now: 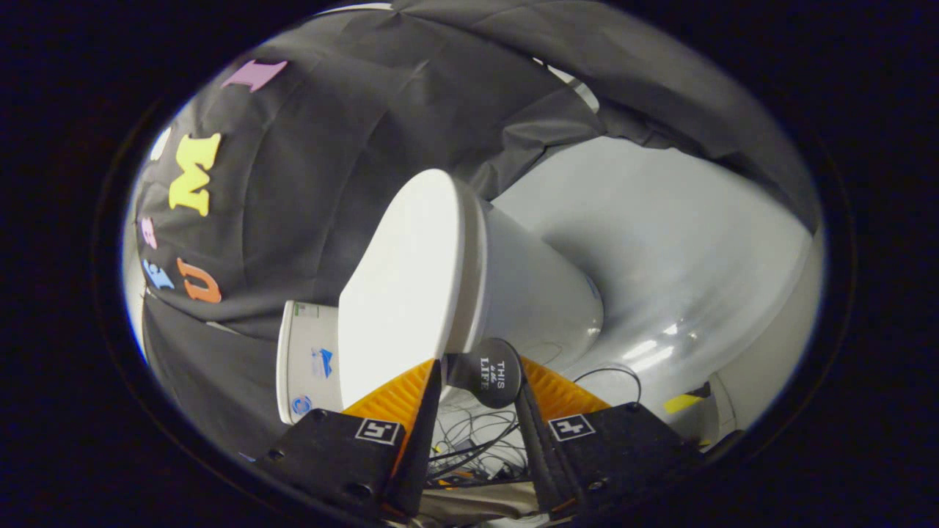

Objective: Open the toilet lid.

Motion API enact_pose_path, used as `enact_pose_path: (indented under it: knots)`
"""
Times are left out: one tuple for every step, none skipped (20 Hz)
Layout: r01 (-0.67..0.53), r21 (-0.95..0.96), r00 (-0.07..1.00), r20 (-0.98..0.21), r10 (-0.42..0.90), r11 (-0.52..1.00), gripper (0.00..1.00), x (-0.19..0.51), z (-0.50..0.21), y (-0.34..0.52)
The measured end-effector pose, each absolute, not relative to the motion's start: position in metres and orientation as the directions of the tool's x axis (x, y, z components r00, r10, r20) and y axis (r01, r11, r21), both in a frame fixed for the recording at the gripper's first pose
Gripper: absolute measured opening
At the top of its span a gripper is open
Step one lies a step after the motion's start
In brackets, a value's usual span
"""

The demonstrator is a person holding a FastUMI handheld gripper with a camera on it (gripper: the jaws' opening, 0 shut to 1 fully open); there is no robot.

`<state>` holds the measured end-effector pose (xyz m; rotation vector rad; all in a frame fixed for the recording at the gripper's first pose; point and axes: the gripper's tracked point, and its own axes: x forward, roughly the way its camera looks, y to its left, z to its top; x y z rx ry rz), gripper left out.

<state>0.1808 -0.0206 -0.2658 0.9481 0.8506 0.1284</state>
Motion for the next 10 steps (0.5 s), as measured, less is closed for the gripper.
enact_pose_path:
  knots:
    - [0.254, 0.769, 0.689, -0.57, 0.448, 0.587, 0.58, 0.184, -0.265, -0.021]
    - [0.254, 0.796, 0.702, -0.543, 0.461, 0.55, 0.55, 0.184, -0.258, -0.022]
    - [0.252, 0.824, 0.717, -0.512, 0.474, 0.508, 0.53, 0.185, -0.251, -0.022]
    - [0.242, 0.84, 0.725, -0.489, 0.485, 0.485, 0.5, 0.186, -0.246, -0.021]
    - [0.235, 0.842, 0.727, -0.484, 0.488, 0.486, 0.49, 0.185, -0.246, -0.019]
    - [0.236, 0.832, 0.729, -0.493, 0.474, 0.502, 0.45, 0.185, -0.247, -0.02]
    - [0.255, 0.815, 0.731, -0.515, 0.448, 0.52, 0.37, 0.185, -0.249, -0.024]
    - [0.276, 0.805, 0.732, -0.531, 0.428, 0.526, 0.29, 0.186, -0.251, -0.025]
    - [0.293, 0.799, 0.733, -0.54, 0.414, 0.525, 0.23, 0.186, -0.249, -0.026]
    - [0.299, 0.799, 0.733, -0.543, 0.411, 0.522, 0.15, 0.186, -0.246, -0.025]
